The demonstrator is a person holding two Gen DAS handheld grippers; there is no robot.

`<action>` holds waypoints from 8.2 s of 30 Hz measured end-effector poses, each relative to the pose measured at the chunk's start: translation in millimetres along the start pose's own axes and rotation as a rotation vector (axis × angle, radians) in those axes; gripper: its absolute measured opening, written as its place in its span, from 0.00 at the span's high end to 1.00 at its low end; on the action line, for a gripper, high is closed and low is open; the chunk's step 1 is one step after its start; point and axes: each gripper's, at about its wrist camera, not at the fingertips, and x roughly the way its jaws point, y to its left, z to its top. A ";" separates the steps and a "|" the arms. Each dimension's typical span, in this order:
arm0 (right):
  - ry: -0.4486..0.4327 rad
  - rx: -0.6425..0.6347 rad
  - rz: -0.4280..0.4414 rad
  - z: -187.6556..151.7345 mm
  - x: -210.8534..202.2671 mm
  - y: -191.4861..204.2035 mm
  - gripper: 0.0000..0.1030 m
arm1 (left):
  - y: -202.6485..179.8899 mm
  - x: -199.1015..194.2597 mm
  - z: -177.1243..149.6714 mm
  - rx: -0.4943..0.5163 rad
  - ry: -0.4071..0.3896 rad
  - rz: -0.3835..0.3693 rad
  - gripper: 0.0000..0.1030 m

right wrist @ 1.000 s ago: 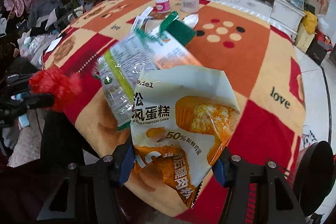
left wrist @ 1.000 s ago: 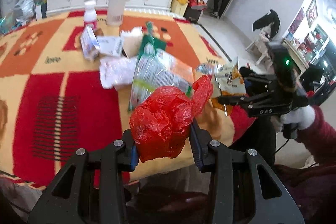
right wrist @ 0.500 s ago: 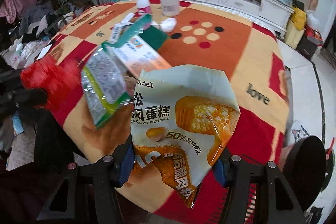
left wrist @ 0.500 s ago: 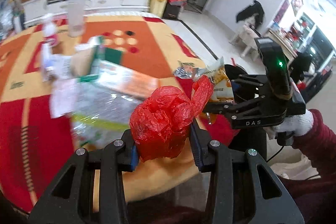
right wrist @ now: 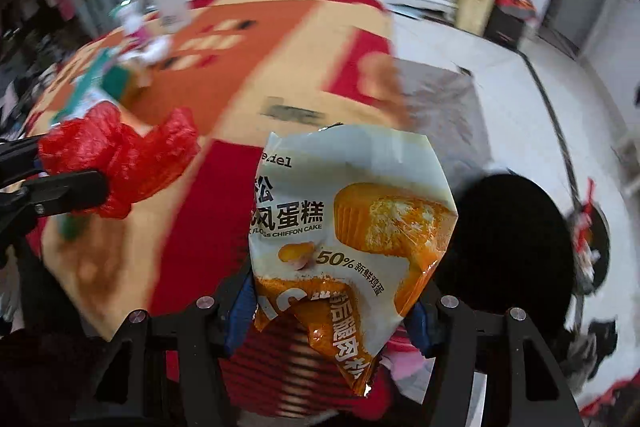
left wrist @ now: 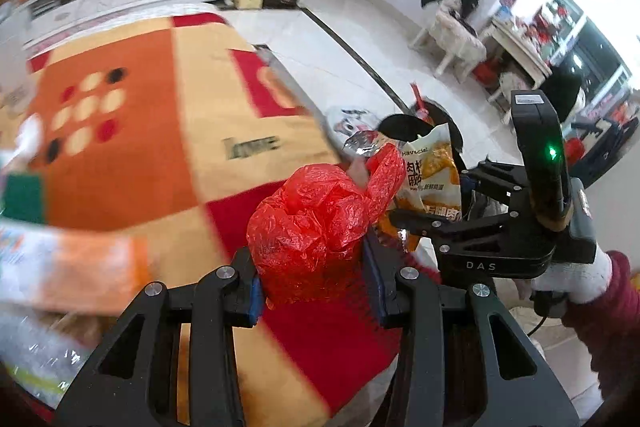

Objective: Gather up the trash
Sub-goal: 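Carry the red bag and cake bag with both tools over the black trash bin, then open both tools to drop the red bag and cake bag into the bin, then move both empty tools back over the trash pile on the table, then grasp the green-and-white snack bag with the left tool while the right tool reaches the white Crestor box, then lift the green snack bag with the left tool while the right tool grasps and lifts the Crestor box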

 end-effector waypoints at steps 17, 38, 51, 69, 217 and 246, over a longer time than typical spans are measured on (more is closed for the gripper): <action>0.023 0.290 -0.072 -33.3 10.9 -152.5 0.21 | -77.3 144.8 68.4 -0.086 0.141 -0.199 0.50; 0.003 0.351 -0.072 -51.1 1.7 -172.5 0.03 | -71.1 164.2 76.2 -0.224 0.140 -0.317 0.34; 0.002 0.326 -0.031 -47.6 7.3 -162.1 0.00 | -67.7 147.3 68.2 -0.171 0.102 -0.171 0.34; 0.012 0.200 0.029 -36.0 6.6 -94.2 0.04 | -31.7 61.8 26.3 -0.109 -0.059 0.084 0.34; 0.151 -0.395 0.151 29.3 33.2 135.7 0.42 | 127.4 -136.4 -117.4 -0.353 -0.062 0.068 0.81; 0.126 -0.361 0.074 29.2 28.8 109.9 0.44 | 95.9 -106.7 -85.4 -0.307 -0.055 -0.014 0.81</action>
